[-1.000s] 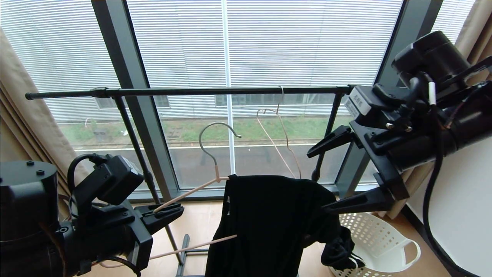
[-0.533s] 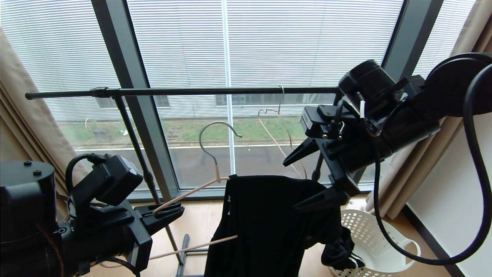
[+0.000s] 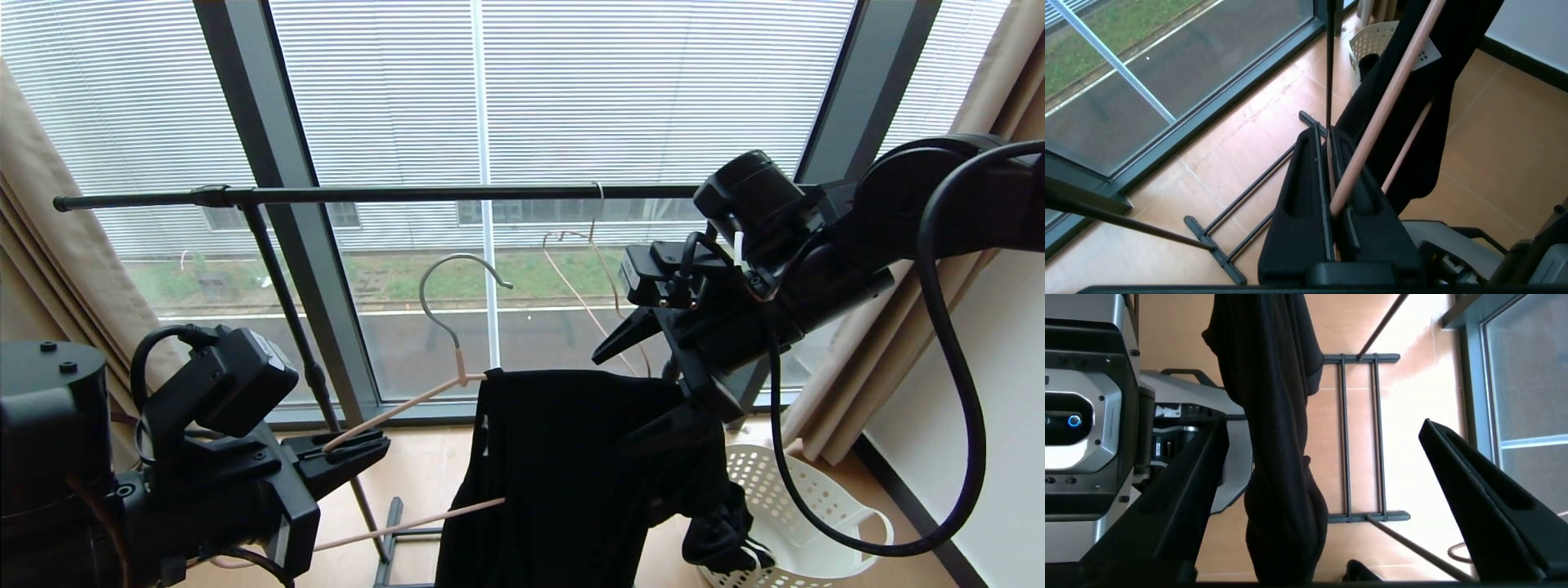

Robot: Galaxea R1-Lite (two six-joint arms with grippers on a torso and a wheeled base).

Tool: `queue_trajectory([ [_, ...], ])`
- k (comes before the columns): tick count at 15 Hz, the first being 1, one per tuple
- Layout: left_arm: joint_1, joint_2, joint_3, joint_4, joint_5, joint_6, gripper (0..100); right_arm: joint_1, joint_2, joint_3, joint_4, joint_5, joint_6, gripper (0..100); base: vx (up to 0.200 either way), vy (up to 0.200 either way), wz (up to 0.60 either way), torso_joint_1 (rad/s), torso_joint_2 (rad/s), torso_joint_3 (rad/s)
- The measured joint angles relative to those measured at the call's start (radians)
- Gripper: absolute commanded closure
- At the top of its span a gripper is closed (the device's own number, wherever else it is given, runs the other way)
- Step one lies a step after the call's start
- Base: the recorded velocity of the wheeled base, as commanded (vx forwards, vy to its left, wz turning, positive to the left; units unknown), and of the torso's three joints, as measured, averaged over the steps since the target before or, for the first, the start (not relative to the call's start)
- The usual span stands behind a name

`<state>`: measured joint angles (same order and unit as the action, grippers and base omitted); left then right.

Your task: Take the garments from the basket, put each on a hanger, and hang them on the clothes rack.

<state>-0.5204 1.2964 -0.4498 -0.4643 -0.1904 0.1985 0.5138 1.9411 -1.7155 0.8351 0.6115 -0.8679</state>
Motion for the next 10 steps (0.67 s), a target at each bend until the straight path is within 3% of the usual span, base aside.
queue_trajectory([
  [3, 0.0, -0.003, -0.001, 0.0, 0.0, 0.0, 100, 0.001, 0.002, 0.002, 0.001, 0.0, 0.0, 0, 0.0, 0.0, 0.0, 0.0, 0.0, 0.0],
  [4, 0.0, -0.003, -0.001, 0.0, 0.0, 0.0, 100, 0.001, 0.002, 0.003, 0.001, 0.0, 0.0, 100, 0.0, 0.0, 0.0, 0.0, 0.0, 0.0],
  [10, 0.001, -0.003, -0.001, 0.0, 0.002, -0.001, 100, 0.011, 0.002, 0.007, 0.004, 0.0, -0.001, 100, 0.0, 0.0, 0.0, 0.0, 0.0, 0.0],
])
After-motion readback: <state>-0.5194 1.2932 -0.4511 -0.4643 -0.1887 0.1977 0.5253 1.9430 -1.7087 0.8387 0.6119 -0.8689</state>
